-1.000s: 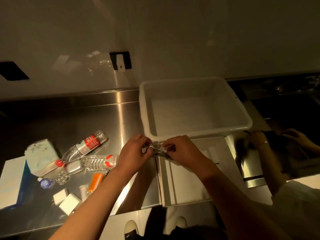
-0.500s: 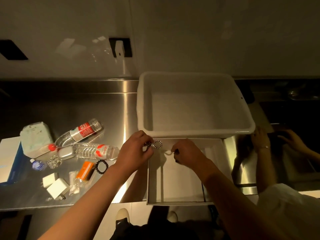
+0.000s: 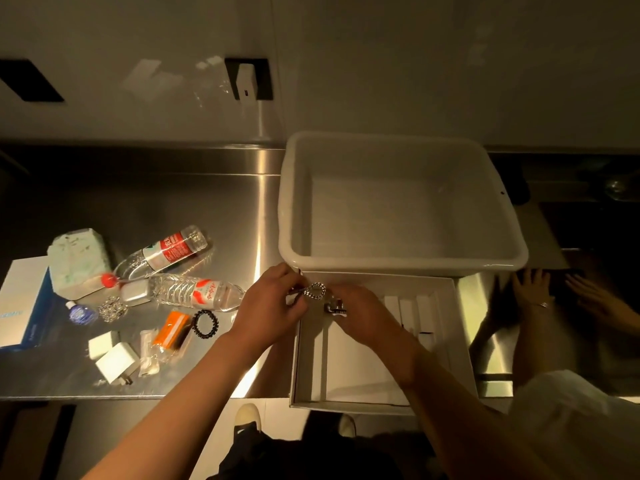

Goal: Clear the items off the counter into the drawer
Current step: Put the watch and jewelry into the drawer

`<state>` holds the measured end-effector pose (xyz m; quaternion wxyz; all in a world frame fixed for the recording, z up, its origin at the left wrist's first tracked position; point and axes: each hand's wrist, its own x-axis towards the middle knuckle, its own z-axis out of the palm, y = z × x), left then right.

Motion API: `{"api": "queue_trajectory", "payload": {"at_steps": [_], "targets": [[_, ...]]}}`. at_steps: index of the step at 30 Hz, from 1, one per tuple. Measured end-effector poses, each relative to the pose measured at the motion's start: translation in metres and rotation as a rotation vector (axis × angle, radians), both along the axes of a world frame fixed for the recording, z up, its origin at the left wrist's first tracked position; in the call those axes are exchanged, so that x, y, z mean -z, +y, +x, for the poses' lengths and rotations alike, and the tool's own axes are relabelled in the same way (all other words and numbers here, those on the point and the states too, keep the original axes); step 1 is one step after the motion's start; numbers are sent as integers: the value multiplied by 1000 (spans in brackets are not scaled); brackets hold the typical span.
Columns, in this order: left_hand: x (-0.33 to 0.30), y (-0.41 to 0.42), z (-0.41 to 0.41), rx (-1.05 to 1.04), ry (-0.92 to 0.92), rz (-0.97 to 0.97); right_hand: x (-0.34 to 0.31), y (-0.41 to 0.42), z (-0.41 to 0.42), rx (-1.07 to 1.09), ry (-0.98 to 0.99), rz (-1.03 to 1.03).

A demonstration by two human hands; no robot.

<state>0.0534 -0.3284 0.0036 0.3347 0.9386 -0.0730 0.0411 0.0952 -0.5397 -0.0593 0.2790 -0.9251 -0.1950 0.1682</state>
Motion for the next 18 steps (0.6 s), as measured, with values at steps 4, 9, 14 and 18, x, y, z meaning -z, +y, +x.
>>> {"api": "queue_trajectory", "payload": {"at_steps": [4,9,14,18], "targets": [[-1,-3,4,20,-1,21,10,-35,-9,94,26,-52],[-4,-8,9,44,-22,40,15,-49,-13,136,69,-128],[-3,-11,9,49,-18,38,21,-37,-12,148,79,-145],[-3,-13,7,59,-13,40,20,-27,-9,107,-39,-229]]}}
